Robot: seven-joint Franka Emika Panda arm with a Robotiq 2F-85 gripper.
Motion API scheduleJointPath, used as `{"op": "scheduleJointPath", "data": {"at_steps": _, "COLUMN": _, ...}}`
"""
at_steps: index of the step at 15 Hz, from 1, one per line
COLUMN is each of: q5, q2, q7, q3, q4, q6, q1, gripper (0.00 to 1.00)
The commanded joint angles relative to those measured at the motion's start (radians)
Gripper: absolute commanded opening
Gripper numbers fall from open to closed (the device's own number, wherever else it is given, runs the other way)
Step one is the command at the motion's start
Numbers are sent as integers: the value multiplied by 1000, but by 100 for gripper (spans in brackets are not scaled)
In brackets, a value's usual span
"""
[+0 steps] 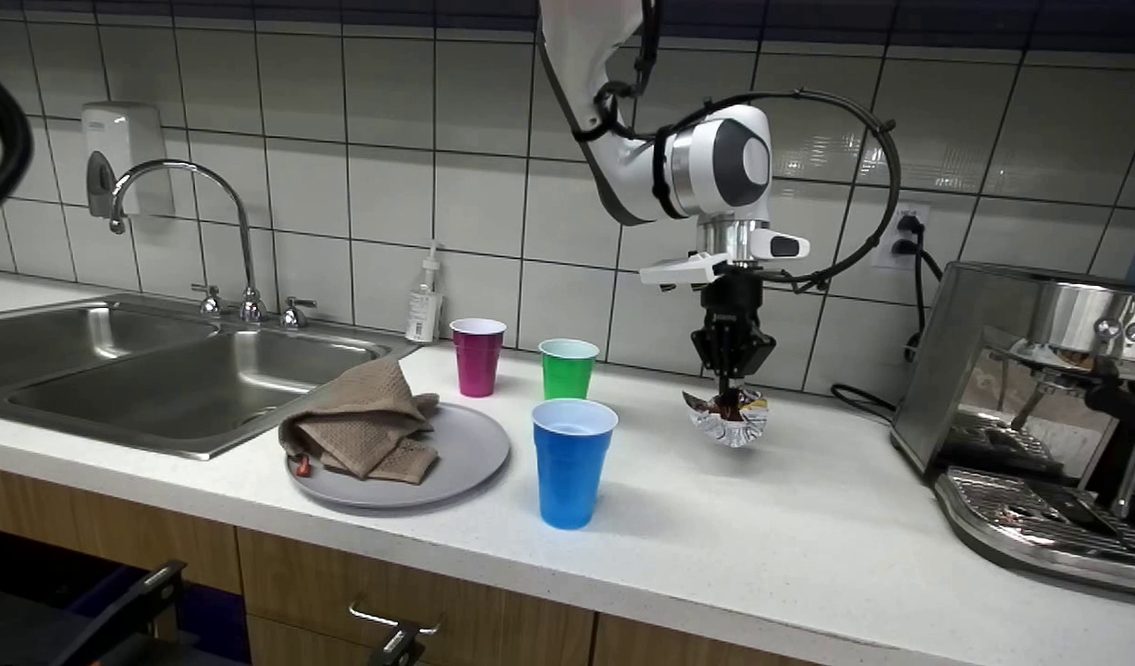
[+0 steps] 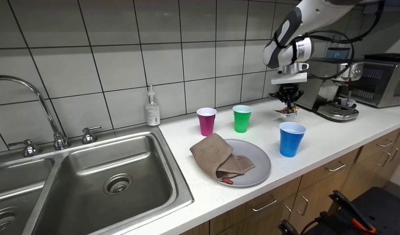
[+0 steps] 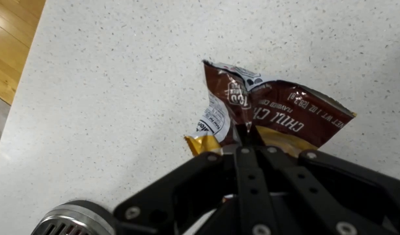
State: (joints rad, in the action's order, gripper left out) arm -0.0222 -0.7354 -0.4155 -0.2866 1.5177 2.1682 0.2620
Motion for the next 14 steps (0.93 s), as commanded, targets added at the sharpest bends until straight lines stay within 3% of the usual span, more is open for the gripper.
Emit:
{"op": "scheduleJointPath", "data": {"at_steps": 1, "q5": 21, "q2": -86, "q7": 20, "q3": 8, "q4": -130, "q6": -66, "q1": 20, "gripper": 0}}
{"op": "scheduleJointPath", "data": {"at_steps": 13, "q5": 35, "q2": -206, "q7": 5, "q3": 4, "q4": -251, "q6": -97, "q1": 35, "gripper": 0}}
{"op": "scheduleJointPath", "data": {"at_steps": 14, "q5": 35, "q2": -207, "q7": 5, "q3": 4, "q4": -253, "q6": -100, "q1": 36, "gripper": 26}}
